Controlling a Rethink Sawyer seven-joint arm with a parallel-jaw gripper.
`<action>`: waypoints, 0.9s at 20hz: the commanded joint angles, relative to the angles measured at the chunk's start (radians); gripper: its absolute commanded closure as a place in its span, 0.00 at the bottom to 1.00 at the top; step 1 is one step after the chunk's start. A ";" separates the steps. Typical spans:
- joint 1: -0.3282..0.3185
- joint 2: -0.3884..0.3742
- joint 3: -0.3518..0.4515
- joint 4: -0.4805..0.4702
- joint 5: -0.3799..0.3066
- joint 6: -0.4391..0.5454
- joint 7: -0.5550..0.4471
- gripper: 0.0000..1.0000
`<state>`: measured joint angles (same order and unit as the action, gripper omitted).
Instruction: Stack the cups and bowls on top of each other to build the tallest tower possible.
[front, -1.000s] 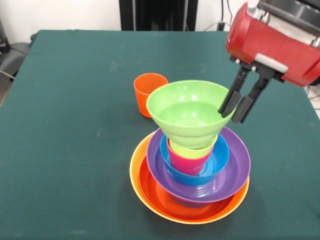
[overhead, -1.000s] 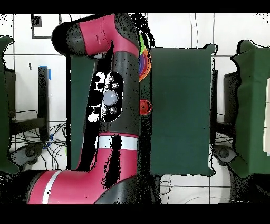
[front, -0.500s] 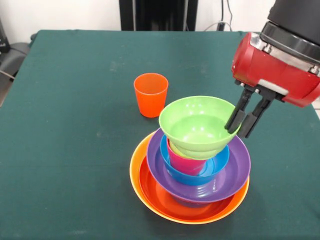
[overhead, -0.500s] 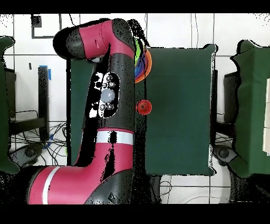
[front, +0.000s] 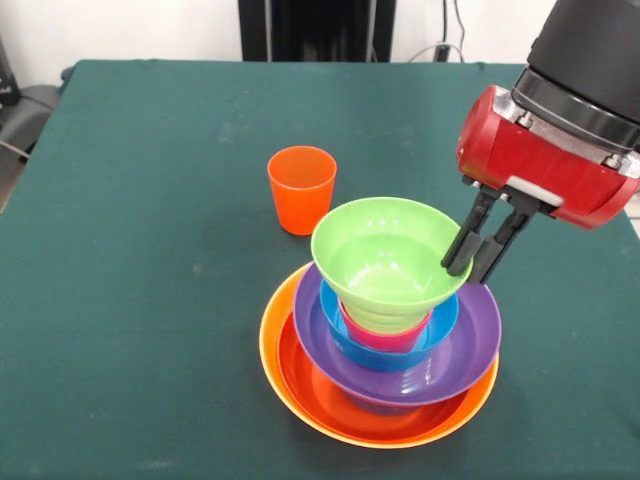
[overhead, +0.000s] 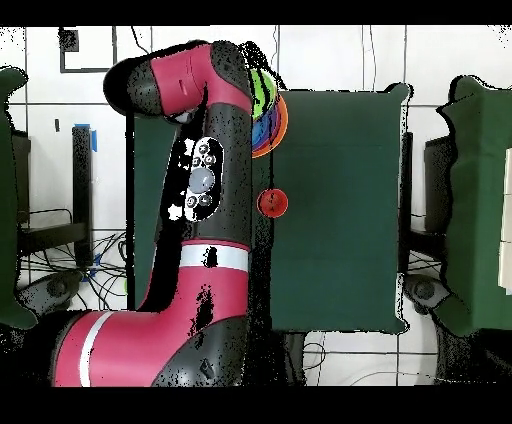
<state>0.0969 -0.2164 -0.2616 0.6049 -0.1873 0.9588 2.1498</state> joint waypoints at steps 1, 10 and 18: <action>0.017 0.012 0.040 0.089 0.017 -0.026 0.180 1.00; 0.025 -0.009 0.027 0.105 0.042 0.000 0.170 1.00; 0.032 -0.029 0.013 0.132 0.067 0.009 0.153 1.00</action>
<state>0.1025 -0.2180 -0.2950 0.6057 -0.1372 0.9590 2.1498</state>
